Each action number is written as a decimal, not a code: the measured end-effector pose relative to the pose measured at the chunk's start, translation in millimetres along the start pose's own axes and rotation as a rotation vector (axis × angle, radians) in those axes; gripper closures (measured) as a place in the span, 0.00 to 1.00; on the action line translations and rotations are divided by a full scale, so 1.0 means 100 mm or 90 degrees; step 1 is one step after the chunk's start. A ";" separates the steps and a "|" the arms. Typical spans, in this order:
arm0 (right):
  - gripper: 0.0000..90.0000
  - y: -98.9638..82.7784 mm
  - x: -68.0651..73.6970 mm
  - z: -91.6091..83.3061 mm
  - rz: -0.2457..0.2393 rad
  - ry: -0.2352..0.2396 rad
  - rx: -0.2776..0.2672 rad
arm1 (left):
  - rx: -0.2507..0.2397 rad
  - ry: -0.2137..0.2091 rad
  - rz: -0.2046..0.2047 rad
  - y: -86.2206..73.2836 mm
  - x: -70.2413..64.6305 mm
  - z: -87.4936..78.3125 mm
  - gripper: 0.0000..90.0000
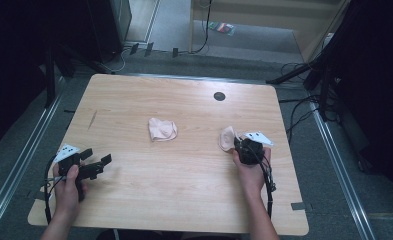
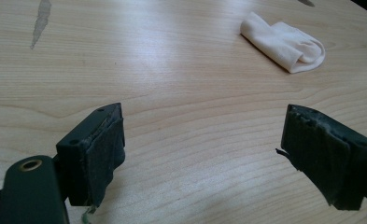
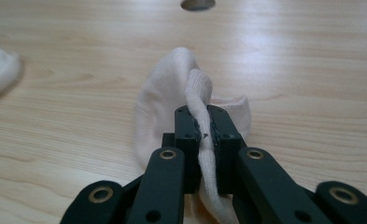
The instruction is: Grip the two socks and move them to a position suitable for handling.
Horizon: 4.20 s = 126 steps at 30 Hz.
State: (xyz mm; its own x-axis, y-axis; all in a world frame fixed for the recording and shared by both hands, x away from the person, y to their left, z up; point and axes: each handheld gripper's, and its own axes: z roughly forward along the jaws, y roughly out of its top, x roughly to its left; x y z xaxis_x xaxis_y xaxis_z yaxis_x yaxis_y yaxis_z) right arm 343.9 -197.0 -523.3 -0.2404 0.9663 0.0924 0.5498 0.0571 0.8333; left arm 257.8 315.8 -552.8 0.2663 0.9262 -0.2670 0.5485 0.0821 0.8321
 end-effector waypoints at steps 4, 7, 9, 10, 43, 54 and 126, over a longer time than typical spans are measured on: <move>0.94 0.10 0.09 -0.19 0.000 0.014 -0.024 | -0.001 0.000 -0.002 0.00 0.00 0.00 0.16; 0.94 0.15 0.18 -0.31 0.002 0.030 -0.035 | -0.001 0.002 0.000 0.00 0.00 0.00 0.16; 0.94 0.18 0.24 -0.38 0.000 0.041 -0.043 | -0.004 0.004 0.003 0.00 -0.01 -0.01 0.16; 0.94 0.18 0.28 -0.41 -0.001 0.047 -0.043 | -0.005 0.005 0.006 0.00 -0.01 -0.01 0.16; 0.94 -0.27 1.58 -0.81 -0.056 0.234 -0.011 | -0.029 -0.054 0.124 0.00 -1.08 -0.14 0.15; 0.91 -0.62 1.84 -0.59 -0.087 0.210 0.035 | -0.010 -0.098 0.142 -0.06 -1.18 -0.07 0.16; 0.66 -0.60 0.97 -0.61 -0.010 0.183 0.058 | 0.138 -0.169 0.207 -0.19 -1.20 0.16 0.77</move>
State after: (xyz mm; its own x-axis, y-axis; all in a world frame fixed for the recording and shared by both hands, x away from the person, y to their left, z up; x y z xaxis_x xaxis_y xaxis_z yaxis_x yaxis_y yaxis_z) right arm 238.7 -121.8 -531.3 -0.4589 0.8552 0.2411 0.6103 0.1061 0.7850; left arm 227.9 197.4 -544.8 0.6294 0.7627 -0.1486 0.5489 -0.3011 0.7798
